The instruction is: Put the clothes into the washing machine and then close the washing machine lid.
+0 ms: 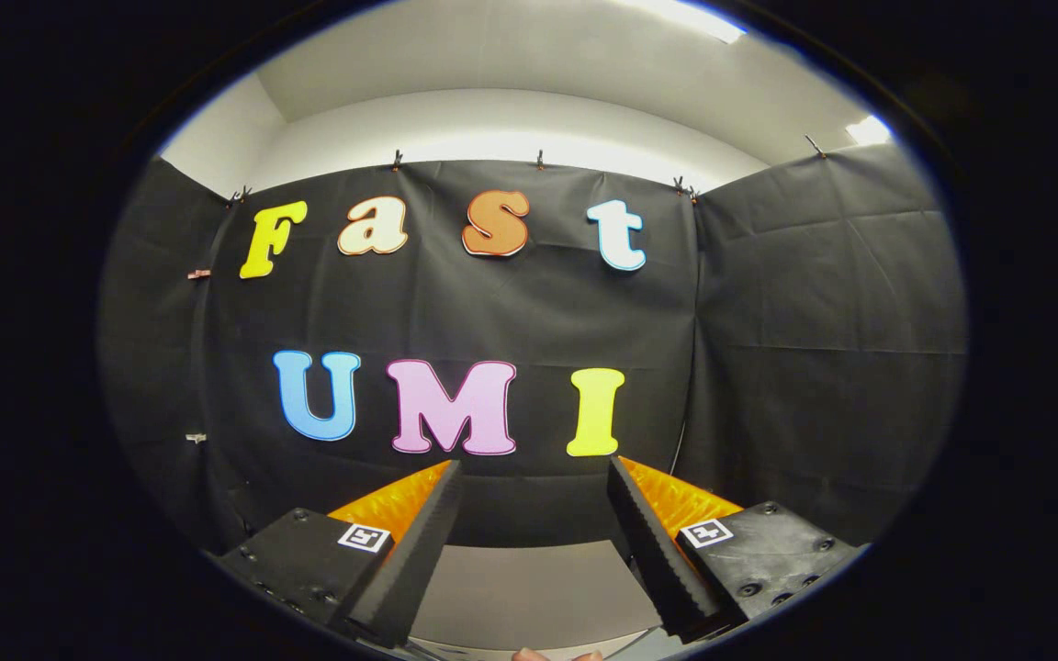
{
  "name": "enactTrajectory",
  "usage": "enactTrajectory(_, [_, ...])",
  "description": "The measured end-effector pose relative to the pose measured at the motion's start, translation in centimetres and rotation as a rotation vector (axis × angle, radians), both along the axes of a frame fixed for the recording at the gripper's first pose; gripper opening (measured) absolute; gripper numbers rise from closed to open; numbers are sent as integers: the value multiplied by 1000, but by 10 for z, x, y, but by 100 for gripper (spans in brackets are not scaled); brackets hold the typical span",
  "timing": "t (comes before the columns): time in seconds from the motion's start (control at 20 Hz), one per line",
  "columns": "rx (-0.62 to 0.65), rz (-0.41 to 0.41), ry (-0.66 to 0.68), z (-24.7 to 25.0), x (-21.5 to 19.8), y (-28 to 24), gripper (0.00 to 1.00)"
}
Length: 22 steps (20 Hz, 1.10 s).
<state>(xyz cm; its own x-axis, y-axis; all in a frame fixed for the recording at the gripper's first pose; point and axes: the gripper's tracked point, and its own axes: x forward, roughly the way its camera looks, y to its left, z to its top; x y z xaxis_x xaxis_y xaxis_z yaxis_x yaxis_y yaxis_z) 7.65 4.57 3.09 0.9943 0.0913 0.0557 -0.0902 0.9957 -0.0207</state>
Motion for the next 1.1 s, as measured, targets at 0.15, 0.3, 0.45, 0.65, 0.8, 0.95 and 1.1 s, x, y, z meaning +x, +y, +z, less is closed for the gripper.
enactTrajectory(0.15, [-3,-2,4,-1,2,3,99])
enactTrajectory(0.3, [2,7,10,-1,2,9,99])
enactTrajectory(0.45, [-11,10,8,-2,2,12,99])
enactTrajectory(0.65, [-17,3,2,1,1,13,99])
enactTrajectory(0.8, [-23,-4,-4,3,3,13,99])
enactTrajectory(0.95, [-14,-11,-10,4,8,13,99])
enactTrajectory(1.1, [10,-13,-4,5,18,20,99])
